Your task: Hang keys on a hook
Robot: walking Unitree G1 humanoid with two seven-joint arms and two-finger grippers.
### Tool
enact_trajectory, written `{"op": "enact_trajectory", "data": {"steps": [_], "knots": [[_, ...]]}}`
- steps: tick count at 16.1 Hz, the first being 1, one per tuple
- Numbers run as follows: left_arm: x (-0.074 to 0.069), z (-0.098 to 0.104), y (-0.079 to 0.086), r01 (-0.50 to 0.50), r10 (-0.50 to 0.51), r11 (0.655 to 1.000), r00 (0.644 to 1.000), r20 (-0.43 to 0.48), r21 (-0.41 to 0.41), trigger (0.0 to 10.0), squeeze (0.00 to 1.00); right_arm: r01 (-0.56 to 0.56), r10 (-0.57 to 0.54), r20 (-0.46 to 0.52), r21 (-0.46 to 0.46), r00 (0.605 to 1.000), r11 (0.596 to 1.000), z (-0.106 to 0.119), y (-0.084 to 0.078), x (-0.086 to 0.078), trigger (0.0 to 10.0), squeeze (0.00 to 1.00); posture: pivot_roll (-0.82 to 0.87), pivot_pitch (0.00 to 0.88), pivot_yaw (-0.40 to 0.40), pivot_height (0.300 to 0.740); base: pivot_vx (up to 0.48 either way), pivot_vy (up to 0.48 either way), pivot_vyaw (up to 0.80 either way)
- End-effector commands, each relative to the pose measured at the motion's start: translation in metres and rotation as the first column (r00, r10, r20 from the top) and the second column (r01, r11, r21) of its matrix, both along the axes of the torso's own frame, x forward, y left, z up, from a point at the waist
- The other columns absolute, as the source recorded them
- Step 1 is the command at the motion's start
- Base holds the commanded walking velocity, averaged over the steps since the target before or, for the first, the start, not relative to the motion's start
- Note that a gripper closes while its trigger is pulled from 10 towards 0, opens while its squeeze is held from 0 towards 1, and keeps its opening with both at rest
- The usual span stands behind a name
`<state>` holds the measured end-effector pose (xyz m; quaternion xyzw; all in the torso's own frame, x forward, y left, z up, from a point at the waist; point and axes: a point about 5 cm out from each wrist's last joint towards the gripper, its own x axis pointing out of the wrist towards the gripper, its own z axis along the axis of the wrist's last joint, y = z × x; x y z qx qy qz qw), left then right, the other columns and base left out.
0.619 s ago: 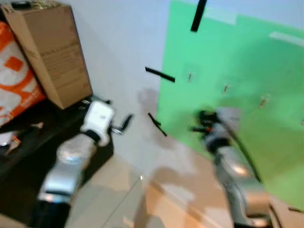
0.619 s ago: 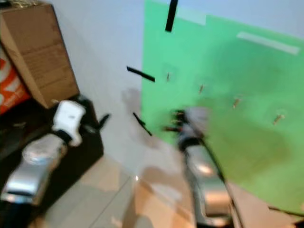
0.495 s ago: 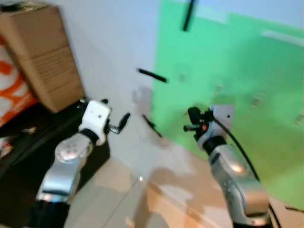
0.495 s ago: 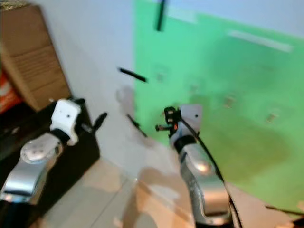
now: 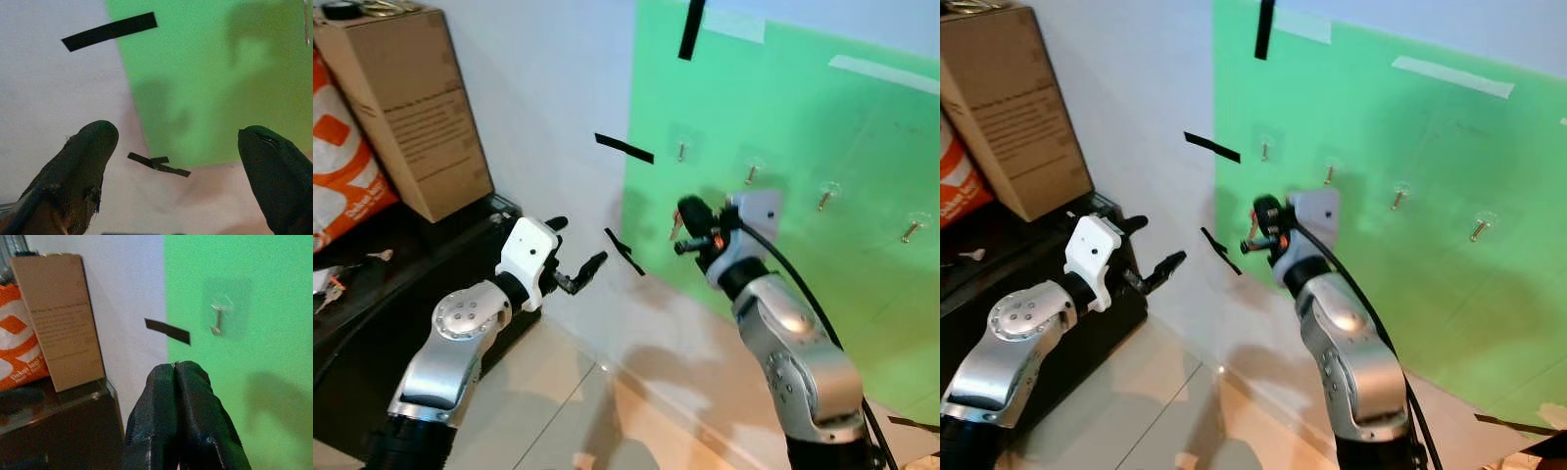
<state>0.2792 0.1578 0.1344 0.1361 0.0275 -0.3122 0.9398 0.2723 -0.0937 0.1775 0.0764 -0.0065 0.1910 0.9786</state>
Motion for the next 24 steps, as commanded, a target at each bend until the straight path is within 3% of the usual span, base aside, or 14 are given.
{"op": "enact_trajectory", "data": {"steps": [1,4,8,14,24], "knots": [[0.001,0.009,-0.004,0.041,-0.041,0.999,0.999,0.025,0.002,10.0,0.0,0.001,-0.001,-0.003,-0.001,1.0,1.0,0.002,-0.001,0.002,10.0,0.0,-0.03,0.0,-0.024,0.74,0.0,0.0,0.0],[0.002,0.011,-0.003,0.082,-0.082,0.997,0.997,0.013,0.008,10.0,0.0,-0.003,0.003,0.013,-0.025,1.0,1.0,0.013,0.004,0.012,10.0,0.0,-0.04,0.0,-0.02,0.74,0.0,0.0,0.0],[0.001,0.012,-0.006,0.118,-0.118,0.993,0.993,0.006,0.005,10.0,0.0,0.031,-0.031,0.006,0.012,0.999,0.999,0.021,0.009,0.029,10.0,0.0,-0.04,0.0,-0.026,0.74,0.0,0.0,0.0],[-0.002,0.015,-0.01,0.178,-0.178,0.984,0.984,0.0,-0.005,10.0,0.0,0.127,-0.124,-0.098,0.03,0.987,0.991,0.028,0.009,0.064,10.0,0.0,-0.03,0.0,-0.046,0.74,0.0,0.0,0.0],[-0.004,0.015,-0.011,0.192,-0.192,0.981,0.981,-0.01,-0.008,10.0,0.0,0.181,-0.168,-0.149,0.08,0.974,0.98,0.03,0.008,0.08,10.0,0.0,-0.03,0.0,-0.056,0.74,0.0,0.0,0.0]]}}
